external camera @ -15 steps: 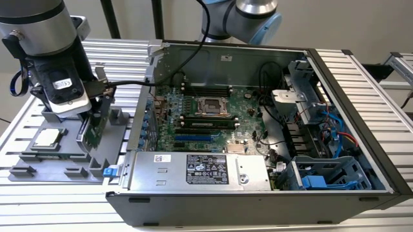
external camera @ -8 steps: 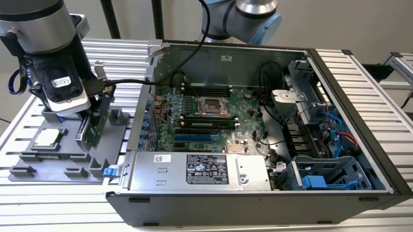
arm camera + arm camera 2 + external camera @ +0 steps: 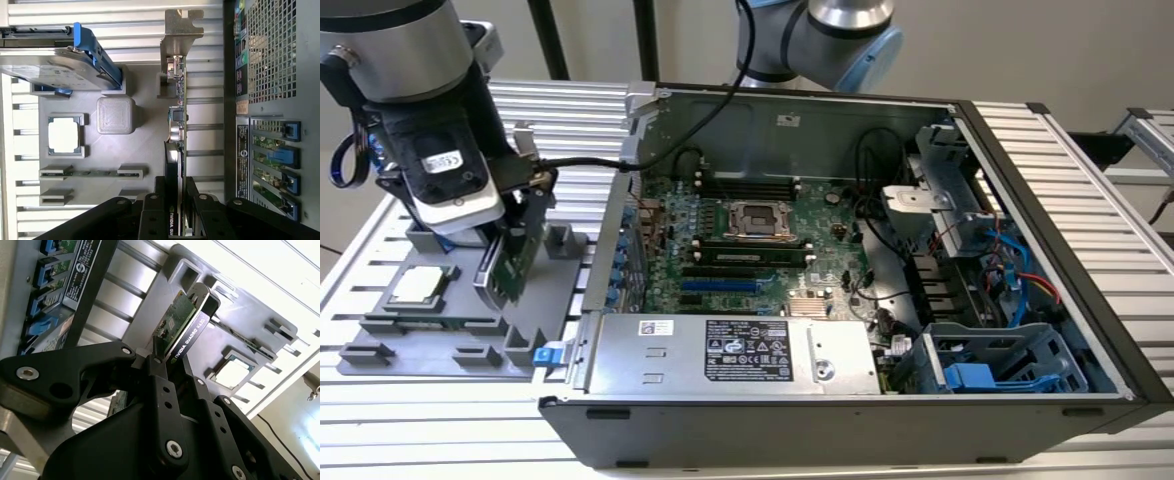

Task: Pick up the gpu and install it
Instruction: 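Pick up the gpu and move the gpu toward the slot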

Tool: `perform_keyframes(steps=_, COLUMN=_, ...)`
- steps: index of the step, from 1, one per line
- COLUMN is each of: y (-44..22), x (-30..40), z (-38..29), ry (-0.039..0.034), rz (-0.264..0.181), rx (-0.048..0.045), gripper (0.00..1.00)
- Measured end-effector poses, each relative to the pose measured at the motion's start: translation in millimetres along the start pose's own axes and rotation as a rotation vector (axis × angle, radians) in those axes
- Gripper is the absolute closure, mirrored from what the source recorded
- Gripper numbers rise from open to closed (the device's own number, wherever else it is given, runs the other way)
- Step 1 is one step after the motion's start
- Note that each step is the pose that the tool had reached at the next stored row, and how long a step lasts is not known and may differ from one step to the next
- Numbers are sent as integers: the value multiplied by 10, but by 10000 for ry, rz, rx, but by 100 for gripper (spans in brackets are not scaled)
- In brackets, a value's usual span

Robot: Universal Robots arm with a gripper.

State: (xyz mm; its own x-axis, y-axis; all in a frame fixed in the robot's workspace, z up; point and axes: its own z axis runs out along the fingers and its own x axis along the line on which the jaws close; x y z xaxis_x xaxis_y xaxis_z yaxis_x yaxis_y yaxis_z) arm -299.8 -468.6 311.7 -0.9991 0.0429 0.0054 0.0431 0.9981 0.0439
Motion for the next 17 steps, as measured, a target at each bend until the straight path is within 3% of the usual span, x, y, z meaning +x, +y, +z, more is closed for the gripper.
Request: perform_keyframes(steps=17, y=4, x=0, z=-103, ry=1, rz=0, rx=1, gripper=100)
